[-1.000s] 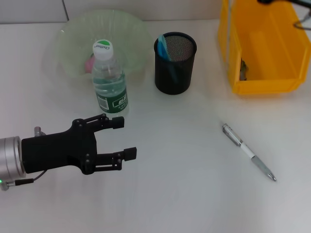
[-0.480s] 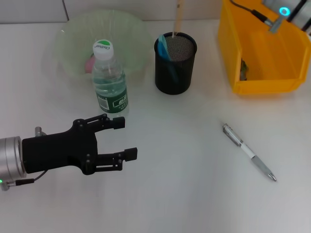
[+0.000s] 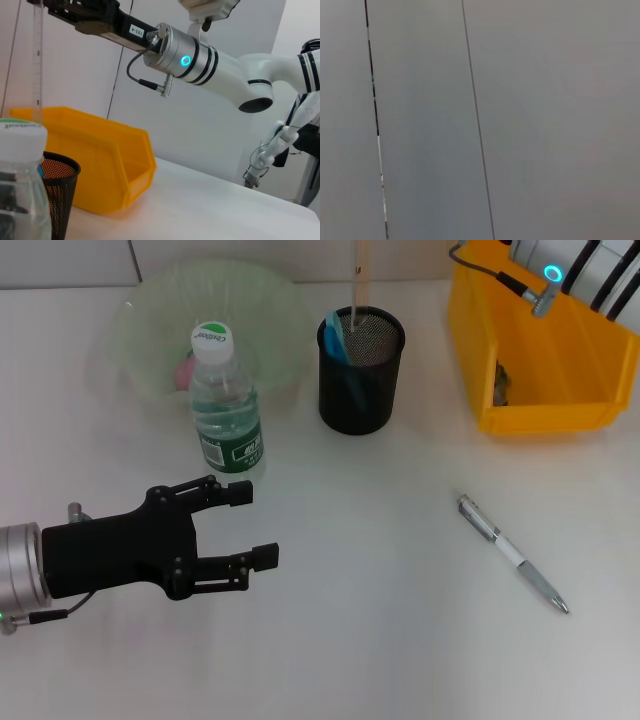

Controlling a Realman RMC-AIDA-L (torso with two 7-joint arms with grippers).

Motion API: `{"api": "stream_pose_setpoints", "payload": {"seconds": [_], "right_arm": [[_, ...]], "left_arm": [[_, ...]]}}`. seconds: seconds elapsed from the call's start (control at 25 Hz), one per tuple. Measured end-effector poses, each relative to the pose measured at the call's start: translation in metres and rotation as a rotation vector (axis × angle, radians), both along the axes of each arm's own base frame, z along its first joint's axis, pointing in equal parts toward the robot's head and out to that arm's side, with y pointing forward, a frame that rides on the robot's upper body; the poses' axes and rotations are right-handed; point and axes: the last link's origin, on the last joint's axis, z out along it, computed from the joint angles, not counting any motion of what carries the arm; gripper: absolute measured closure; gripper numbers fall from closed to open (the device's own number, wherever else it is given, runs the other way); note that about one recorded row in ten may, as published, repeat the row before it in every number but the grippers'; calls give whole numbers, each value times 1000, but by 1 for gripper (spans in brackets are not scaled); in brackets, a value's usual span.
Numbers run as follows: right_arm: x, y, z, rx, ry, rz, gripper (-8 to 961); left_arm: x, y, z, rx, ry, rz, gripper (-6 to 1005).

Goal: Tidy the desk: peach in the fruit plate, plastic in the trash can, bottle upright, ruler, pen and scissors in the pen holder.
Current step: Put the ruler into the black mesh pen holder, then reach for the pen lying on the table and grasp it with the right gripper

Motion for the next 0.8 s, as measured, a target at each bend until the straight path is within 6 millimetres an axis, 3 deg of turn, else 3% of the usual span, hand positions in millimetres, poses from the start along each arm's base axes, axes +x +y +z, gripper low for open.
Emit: {"api": "stream_pose_setpoints", "payload": {"seconds": [0.24,0.52,0.68,0.8], "right_arm": [[2,-1,-1,-11,6,-10,596],[0,-7,5,-59,1,12,409],[-7,-20,26,-154,-45,38,302],[-16,-37,47,-266,-176,10,302]], "left_arm": [[2,2,0,2,2,-8,140],[3,3,0,0,5,-13,140],[2,3,2,-1,6,-16,140],[2,3,3,-1,6,-16,140]]}}
